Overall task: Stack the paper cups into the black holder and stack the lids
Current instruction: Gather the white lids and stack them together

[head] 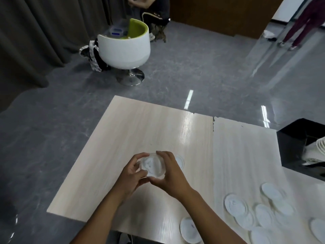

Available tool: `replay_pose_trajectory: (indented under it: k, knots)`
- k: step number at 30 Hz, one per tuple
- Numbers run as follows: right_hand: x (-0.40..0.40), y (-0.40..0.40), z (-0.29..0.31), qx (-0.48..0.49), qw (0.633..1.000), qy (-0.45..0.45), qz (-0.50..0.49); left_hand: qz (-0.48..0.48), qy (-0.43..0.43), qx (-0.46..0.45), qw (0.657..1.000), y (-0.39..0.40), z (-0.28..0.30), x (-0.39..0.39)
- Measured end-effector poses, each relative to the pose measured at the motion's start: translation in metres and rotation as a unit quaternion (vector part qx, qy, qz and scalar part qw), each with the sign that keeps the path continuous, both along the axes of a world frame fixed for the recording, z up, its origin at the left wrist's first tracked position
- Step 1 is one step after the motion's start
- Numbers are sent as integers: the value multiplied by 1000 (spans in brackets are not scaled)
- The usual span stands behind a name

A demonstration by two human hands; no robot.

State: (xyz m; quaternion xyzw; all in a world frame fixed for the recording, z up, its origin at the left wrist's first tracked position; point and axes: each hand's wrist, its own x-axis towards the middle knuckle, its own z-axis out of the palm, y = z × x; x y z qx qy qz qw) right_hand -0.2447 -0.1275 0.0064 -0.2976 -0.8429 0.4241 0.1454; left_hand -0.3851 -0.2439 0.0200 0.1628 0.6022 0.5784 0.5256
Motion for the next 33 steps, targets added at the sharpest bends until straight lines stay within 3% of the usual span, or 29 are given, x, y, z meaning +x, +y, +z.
replay_pose_trajectory:
  k: [5, 8, 11, 15, 23, 27, 33]
  knots:
    - [17, 11, -8, -18, 1000, -11, 7, -3, 16, -27, 1000, 10, -13, 5]
    - [35, 25, -14, -56, 994, -7, -89, 19, -21, -39, 999, 18, -22, 5]
    - [56, 44, -34, -25, 981, -49, -185, 43, -42, -46, 997, 22, -30, 4]
    - [56, 57, -51, -13, 981, -142, -134, 64, -52, -61, 995, 25, -34, 6]
    - [28, 67, -81, 58, 979, -180, -80, 85, -54, -78, 992, 32, -47, 4]
    - [34, 74, -85, 31, 984, -147, -98, 77, -50, -89, 992, 38, -51, 2]
    - [46, 73, -44, -38, 988, -5, -148, 54, -30, -93, 994, 54, -44, 21]
